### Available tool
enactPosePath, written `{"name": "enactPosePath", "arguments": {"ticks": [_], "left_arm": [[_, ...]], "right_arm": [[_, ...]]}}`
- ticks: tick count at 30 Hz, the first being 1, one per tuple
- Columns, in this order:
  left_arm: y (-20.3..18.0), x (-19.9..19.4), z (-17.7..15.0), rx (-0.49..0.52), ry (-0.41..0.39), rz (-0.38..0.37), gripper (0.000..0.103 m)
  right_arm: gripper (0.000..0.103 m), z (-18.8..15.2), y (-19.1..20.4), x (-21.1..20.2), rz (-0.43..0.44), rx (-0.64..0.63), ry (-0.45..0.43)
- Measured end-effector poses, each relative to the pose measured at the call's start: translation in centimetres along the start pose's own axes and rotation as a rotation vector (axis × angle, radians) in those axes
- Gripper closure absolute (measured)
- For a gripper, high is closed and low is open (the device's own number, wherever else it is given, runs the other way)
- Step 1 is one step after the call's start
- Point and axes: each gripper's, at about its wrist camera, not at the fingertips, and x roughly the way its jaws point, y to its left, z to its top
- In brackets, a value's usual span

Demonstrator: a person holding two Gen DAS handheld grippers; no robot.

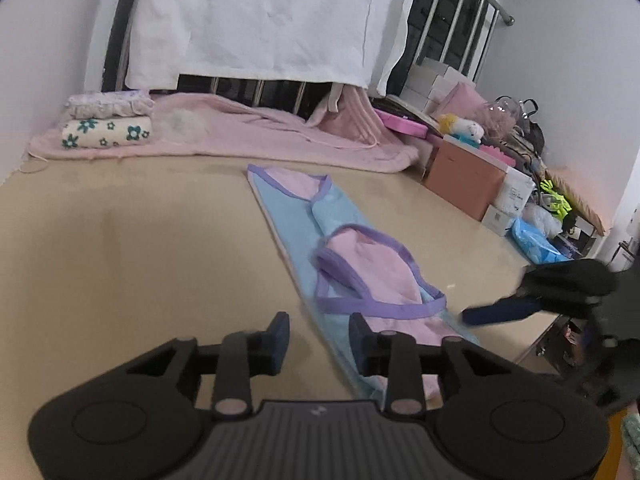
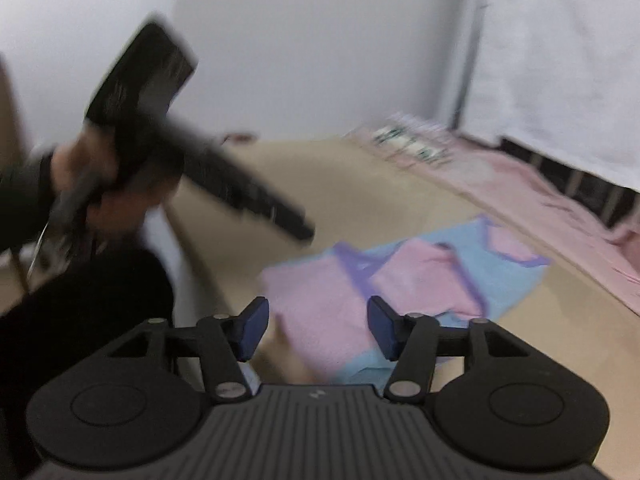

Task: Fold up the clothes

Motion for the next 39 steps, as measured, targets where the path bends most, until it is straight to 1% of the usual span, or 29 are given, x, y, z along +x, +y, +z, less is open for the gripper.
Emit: {"name": "enactPosePath", "arguments": {"ticks": [2,4,5,6,7,9,10,11,13,15,18,19,21,22,23,24,25,26,27,28,29,30,31,32,33,35,37,38,39], "left_arm": [[-0.1,-0.9,-0.2,0.022,0.001,-0.016,0.061],[-0.7,-1.2,-0.7,0.069,0.0,-0.024,0.057],[-1.0,-1.4,-0.9,0.096,-0.001,-0.028,0.056],[-1.4,-1.5,-1.2,0.122,-0.003,-0.031,0.055],[-1.9,-1.5,-1.4,0.156,-0.006,-0.042,0.054],[-3.1,-1.4,-1.9,0.23,-0.028,-0.068,0.045],[-3.9,-1.4,-2.3,0.286,-0.045,-0.077,0.034],[-4.7,-1.5,-2.8,0.353,-0.068,-0.09,0.029],[-6.3,-1.7,-3.9,0.497,-0.13,-0.131,0.026],[-7.6,-1.7,-5.0,0.626,-0.183,-0.148,0.025],[-8.7,-0.9,-6.3,0.767,-0.224,-0.15,0.026],[-8.8,-0.6,-6.4,0.79,-0.218,-0.153,0.026],[-8.7,0.4,-6.4,0.808,-0.184,-0.16,0.035],[-8.7,0.9,-6.3,0.816,-0.167,-0.163,0.055],[-8.6,1.4,-6.3,0.825,-0.149,-0.167,0.079],[-8.3,1.8,-5.9,0.802,-0.123,-0.177,0.087],[-7.9,2.2,-5.4,0.76,-0.091,-0.191,0.089],[-7.4,2.6,-4.9,0.719,-0.059,-0.205,0.089],[-7.0,3.0,-4.3,0.677,-0.028,-0.219,0.089],[-6.6,3.3,-3.8,0.642,-0.006,-0.231,0.089],[-6.2,3.5,-3.4,0.612,0.01,-0.242,0.09],[-5.9,3.6,-3.0,0.586,0.021,-0.255,0.09],[-5.7,3.6,-2.6,0.565,0.031,-0.268,0.09],[-5.4,3.7,-2.2,0.543,0.046,-0.283,0.091],[-5.2,3.7,-1.8,0.526,0.059,-0.3,0.091],[-4.8,3.2,-1.3,0.507,0.082,-0.333,0.092],[-4.3,2.6,-1.0,0.494,0.111,-0.367,0.092],[-4.1,2.2,-1.0,0.485,0.126,-0.384,0.092],[-3.9,1.8,-0.9,0.477,0.141,-0.402,0.092]], "right_arm": [[0.053,-0.2,-0.4,0.9,0.034,-0.031,0.047],[0.053,-0.4,-0.7,1.5,0.054,-0.066,0.068],[0.06,-0.5,-0.9,1.7,0.065,-0.073,0.073],[0.073,-0.5,-1.5,1.9,0.082,-0.054,0.076],[0.081,-0.4,-2.1,1.9,0.095,-0.037,0.08],[0.097,-0.4,-3.3,1.7,0.126,-0.002,0.093],[0.097,-0.2,-3.6,1.3,0.147,0.013,0.096],[0.097,-0.1,-3.9,1.0,0.165,0.025,0.097],[0.097,-0.1,-4.2,0.3,0.196,0.053,0.085],[0.097,-0.2,-4.6,-0.4,0.247,0.097,0.063],[0.097,-0.4,-5.4,-1.6,0.332,0.165,0.026],[0.097,-0.4,-5.8,-2.1,0.352,0.188,0.016],[0.097,-0.4,-6.5,-2.8,0.392,0.226,0.01],[0.097,-0.4,-6.6,-3.0,0.402,0.235,0.013],[0.096,-0.4,-6.8,-3.2,0.413,0.243,0.016],[0.096,-0.5,-6.8,-3.4,0.415,0.251,0.015],[0.094,-0.9,-6.6,-3.9,0.395,0.257,0.004],[0.081,-1.2,-6.3,-4.3,0.374,0.263,-0.007],[0.042,-1.5,-6.1,-4.7,0.353,0.268,-0.018],[0.02,-2.0,-5.8,-5.2,0.335,0.274,-0.043],[0.0,-2.9,-5.2,-5.9,0.322,0.271,-0.112],[0.0,-3.9,-4.2,-6.4,0.291,0.237,-0.178],[0.001,-4.4,-2.8,-6.4,0.24,0.177,-0.197],[0.001,-4.9,-1.4,-6.2,0.185,0.113,-0.209],[0.001,-5.2,0.0,-5.8,0.117,0.034,-0.201],[0.001,-5.9,2.7,-4.6,0.003,-0.153,-0.19],[0.001,-6.4,4.0,-3.6,-0.051,-0.28,-0.204],[0.005,-6.4,3.6,-3.3,-0.046,-0.28,-0.207],[0.015,-6.4,3.3,-2.9,-0.041,-0.281,-0.21]]}}
